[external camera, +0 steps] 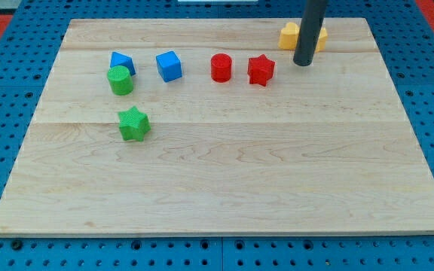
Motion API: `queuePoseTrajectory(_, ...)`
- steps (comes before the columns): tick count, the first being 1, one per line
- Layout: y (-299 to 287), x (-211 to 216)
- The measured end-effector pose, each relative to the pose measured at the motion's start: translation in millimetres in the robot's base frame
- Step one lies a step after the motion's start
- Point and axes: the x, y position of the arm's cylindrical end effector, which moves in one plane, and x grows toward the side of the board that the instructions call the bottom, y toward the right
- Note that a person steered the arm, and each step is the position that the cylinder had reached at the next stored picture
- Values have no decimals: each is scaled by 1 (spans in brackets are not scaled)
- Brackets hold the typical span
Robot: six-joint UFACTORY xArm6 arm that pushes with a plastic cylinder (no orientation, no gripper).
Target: Move the green star to the centre of the board
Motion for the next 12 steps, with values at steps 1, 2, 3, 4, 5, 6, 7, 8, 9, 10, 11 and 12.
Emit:
queuePoseTrajectory(1,-6,0)
queuePoseTrajectory(2,-6,0)
queuePoseTrajectory(3,5,0)
queuePoseTrajectory(4,5,5)
queuePoseTrajectory(5,-7,81)
queuePoseTrajectory(6,-37,161)
queuePoseTrajectory(7,-179,200)
queuePoseTrajectory(8,-309,189)
queuePoseTrajectory(9,-352,162)
queuePoseTrajectory(10,-283,125)
queuePoseTrajectory(11,-189,124)
queuePoseTrajectory(12,-242,124)
